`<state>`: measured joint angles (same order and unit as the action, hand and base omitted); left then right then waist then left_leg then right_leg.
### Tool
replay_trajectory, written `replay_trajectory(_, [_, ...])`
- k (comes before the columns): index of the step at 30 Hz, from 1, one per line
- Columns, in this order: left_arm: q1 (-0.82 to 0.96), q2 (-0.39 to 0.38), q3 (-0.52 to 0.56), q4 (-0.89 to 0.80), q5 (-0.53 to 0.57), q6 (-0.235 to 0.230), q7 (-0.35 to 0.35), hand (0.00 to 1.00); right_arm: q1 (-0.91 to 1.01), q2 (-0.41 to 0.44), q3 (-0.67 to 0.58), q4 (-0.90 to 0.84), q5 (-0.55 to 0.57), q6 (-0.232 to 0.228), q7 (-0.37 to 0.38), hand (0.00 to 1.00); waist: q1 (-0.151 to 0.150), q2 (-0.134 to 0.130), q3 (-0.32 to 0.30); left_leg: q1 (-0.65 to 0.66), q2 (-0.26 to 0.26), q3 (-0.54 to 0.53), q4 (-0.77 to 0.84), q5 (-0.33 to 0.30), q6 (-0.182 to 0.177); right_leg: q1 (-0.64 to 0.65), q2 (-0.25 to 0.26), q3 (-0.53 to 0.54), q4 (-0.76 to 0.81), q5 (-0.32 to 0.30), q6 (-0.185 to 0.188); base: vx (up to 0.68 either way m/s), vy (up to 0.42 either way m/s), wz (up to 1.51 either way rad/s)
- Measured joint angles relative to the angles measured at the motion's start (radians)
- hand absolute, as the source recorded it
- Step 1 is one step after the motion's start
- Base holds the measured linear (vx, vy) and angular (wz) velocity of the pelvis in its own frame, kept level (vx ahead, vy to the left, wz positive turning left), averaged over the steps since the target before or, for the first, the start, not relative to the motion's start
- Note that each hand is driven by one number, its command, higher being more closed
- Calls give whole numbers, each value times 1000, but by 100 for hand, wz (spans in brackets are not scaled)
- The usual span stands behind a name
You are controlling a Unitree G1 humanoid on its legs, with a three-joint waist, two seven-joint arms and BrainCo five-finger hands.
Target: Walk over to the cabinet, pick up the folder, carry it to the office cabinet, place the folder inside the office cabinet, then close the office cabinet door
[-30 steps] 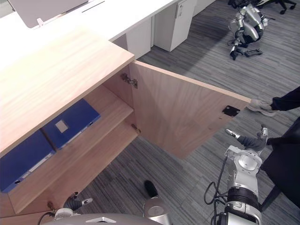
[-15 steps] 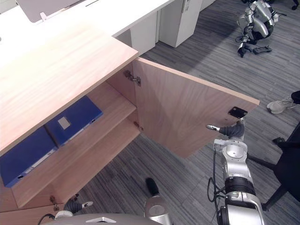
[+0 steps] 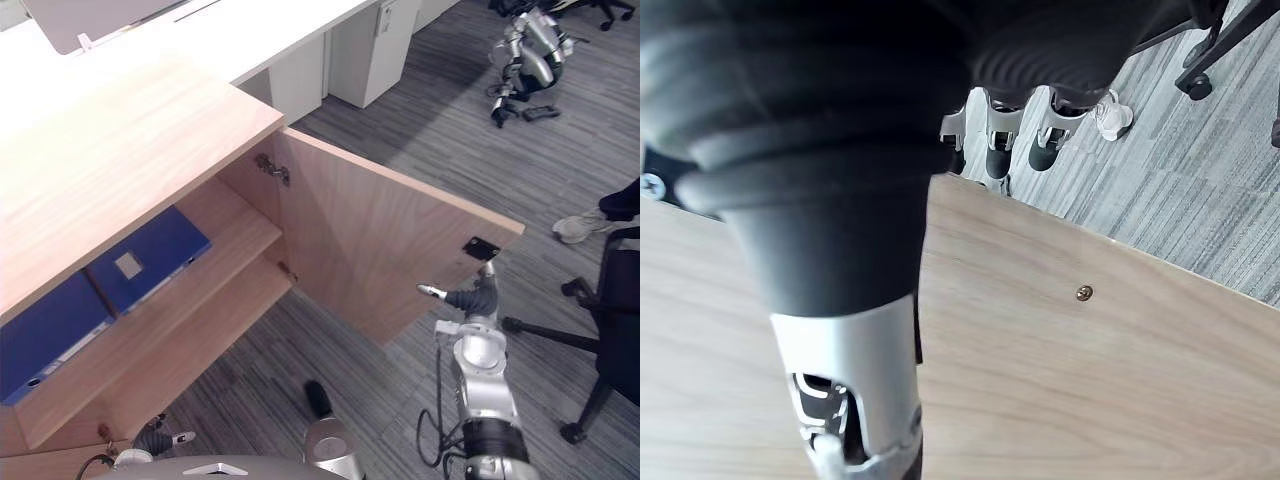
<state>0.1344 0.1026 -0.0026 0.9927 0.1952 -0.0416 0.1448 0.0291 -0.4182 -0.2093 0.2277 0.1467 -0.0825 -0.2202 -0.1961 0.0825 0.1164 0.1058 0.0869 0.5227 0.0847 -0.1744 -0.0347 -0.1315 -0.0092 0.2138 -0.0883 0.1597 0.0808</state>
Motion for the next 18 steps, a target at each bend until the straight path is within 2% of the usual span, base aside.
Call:
replay_trajectory(2, [-6, 0, 0, 0, 8, 1, -1, 0, 78, 55, 3, -91, 0, 0, 4, 0, 0, -20, -4, 1, 4, 1, 1, 1, -3, 5, 5, 2, 0, 6, -1, -30, -60, -4])
replay_trajectory(5, [-5, -1, 0, 1, 12, 7, -5, 0, 188, 106, 26, -194, -8, 0, 27, 0, -2, -32, -12, 2, 6, 2, 3, 0, -5, 5, 7, 5, 0, 8, -3, -39, -45, -3])
replay_trajectory(10, [-6, 0, -13, 8, 47, 13, -7, 0, 356, 147, 130, -337, -37, -3, 91, 0, -17, -57, -24, 3, 8, 10, 20, -4, -9, 5, 8, 20, 0, 12, -5, -74, -49, -7])
replay_trajectory(15, [-16, 5, -51, 9, 56, 17, -20, 0, 425, 128, 227, -378, -82, -9, 159, 0, -10, -83, -36, 2, 14, 10, 38, -12, -18, 9, 8, 18, 0, 7, -16, -92, -64, -3])
replay_trajectory(18, [-44, 20, -86, 12, 88, 19, -28, 0, 453, 34, 325, -438, -164, -20, 228, 0, 10, -104, -39, 1, 21, -9, 53, -16, -23, 24, 4, -12, 0, 8, -23, -77, -64, 15])
